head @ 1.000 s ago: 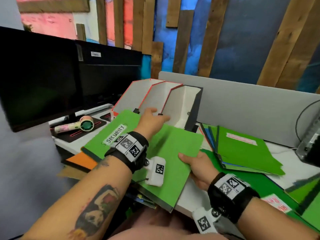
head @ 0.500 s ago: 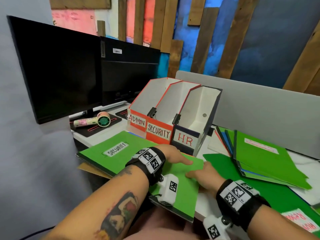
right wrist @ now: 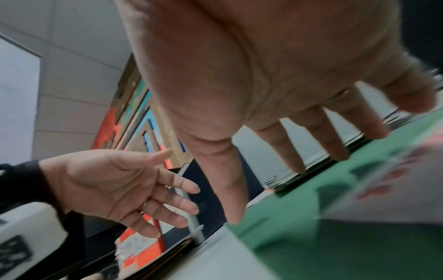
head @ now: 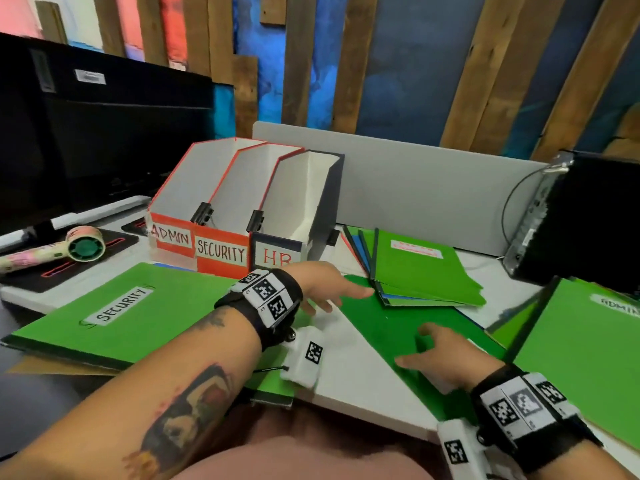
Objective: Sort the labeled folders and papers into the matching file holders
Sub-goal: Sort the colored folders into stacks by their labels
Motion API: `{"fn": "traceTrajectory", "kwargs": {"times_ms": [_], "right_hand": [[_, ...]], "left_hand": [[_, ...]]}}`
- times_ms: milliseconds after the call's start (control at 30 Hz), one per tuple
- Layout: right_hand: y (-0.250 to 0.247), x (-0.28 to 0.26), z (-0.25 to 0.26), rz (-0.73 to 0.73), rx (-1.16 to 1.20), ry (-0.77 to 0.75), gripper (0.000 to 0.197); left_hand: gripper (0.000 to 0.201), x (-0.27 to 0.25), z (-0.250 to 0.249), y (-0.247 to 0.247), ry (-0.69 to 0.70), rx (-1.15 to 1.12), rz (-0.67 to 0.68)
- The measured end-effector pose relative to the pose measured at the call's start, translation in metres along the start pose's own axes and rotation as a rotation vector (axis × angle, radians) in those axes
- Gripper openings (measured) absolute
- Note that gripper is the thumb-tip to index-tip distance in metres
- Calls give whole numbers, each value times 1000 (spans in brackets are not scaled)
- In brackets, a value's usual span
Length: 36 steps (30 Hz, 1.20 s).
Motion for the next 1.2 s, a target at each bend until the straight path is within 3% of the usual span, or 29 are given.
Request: {"fn": "traceTrajectory", "kwargs": {"times_ms": [100,167,300,433,600,700,800,967,1067,1200], "right_hand": [[-3,-5,-38,87,-115,104,142],[2,-12,-48,111,-202,127,157],[17,-15,-57,79,-190,172,144],[24,-5,-63,78,-224,184,148],[23,-6,-61,93,-240,159,149],[22,-14,-55,99,-234,136,148],[20,-16,-48,58,-211,82,137],[12,-12,-39,-142,-84,-99,72],[-1,-27,-28,-277,-9,-240,81],[-27,-62,-11,-559,243,-565,83]], "left_hand": [[86,13,-27,31,-17,-202,123],[93,21,-38,51,-75,-320,162],[81,32,-53,69,-89,-557,39],[60,30,-62,82,-29,-745,-70],[46,39,-43,87,-141,-1031,-171],[52,54,-31,92,-238,-1064,-124],[37,66,-33,102,-227,-1034,16],[20,57,-52,110,-77,-997,170],[10,55,-55,100,-38,-903,104],[12,46,-60,74,47,-910,5]]}}
Point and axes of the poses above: each hand's wrist, its own x-axis towards the middle knuckle, its own y-axis out of the palm, z = x × y, the point moved 4 cm from there along x, towards the middle knuckle, and after that the axes turned 11 degrees about z, right-handed, at the moved point
